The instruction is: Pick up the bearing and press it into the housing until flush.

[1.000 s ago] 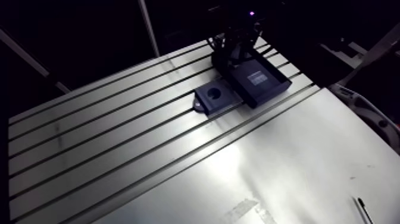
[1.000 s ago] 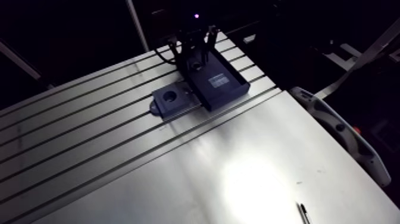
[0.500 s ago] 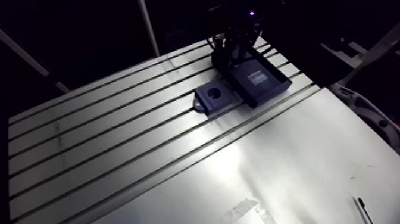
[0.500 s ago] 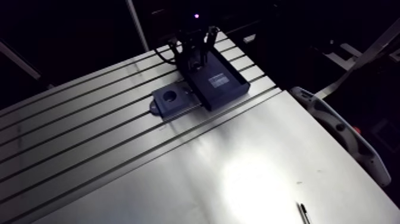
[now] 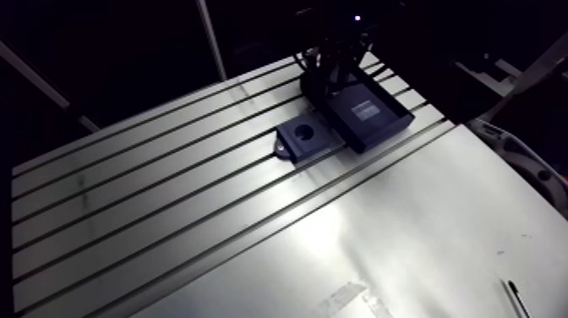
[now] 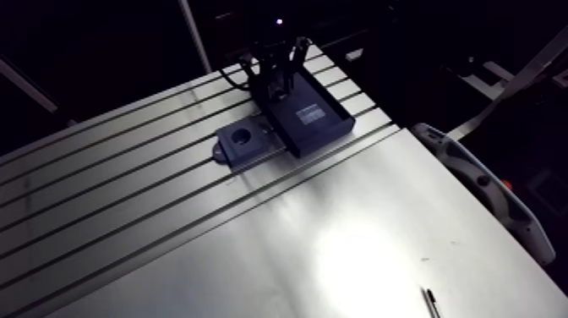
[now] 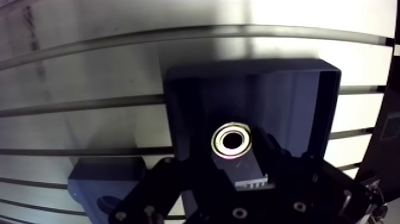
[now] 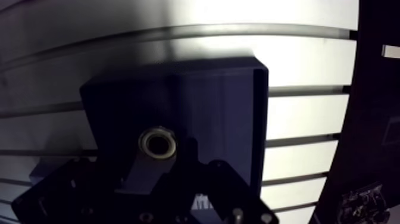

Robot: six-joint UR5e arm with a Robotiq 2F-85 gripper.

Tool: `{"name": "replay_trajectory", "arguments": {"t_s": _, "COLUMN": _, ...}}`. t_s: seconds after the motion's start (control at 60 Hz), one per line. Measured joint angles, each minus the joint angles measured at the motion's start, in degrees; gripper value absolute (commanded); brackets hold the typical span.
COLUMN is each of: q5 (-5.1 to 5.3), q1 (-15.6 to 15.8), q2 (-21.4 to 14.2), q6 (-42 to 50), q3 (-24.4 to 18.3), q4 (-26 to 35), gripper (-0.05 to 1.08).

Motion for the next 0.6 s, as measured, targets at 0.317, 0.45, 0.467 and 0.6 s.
{"name": "replay_trajectory", "arguments": {"t_s": 0.317, "q5": -0.05, "q1": 0.00, "q2": 0.06, "q6": 0.00, "q3": -0.01, "q4": 0.00, "gripper": 0.52}}
{"name": "replay_trajectory", "arguments": {"t_s": 0.45, "q5": -0.05, "q1": 0.00, "q2": 0.08, "q6": 0.00, "q3": 0.02, "q4": 0.00, "gripper": 0.54}}
{"name": "replay_trajectory", "arguments": {"t_s": 0.467, "q5": -0.05, "q1": 0.00, "q2": 0.08, "q6": 0.00, "q3": 0.02, "q4": 0.00, "gripper": 0.54}}
{"name": "replay_trajectory", "arguments": {"t_s": 0.6, "q5": -0.06, "q1": 0.00, "q2": 0.19, "q6": 0.00, "q3": 0.05, "q4": 0.00, "gripper": 0.55}}
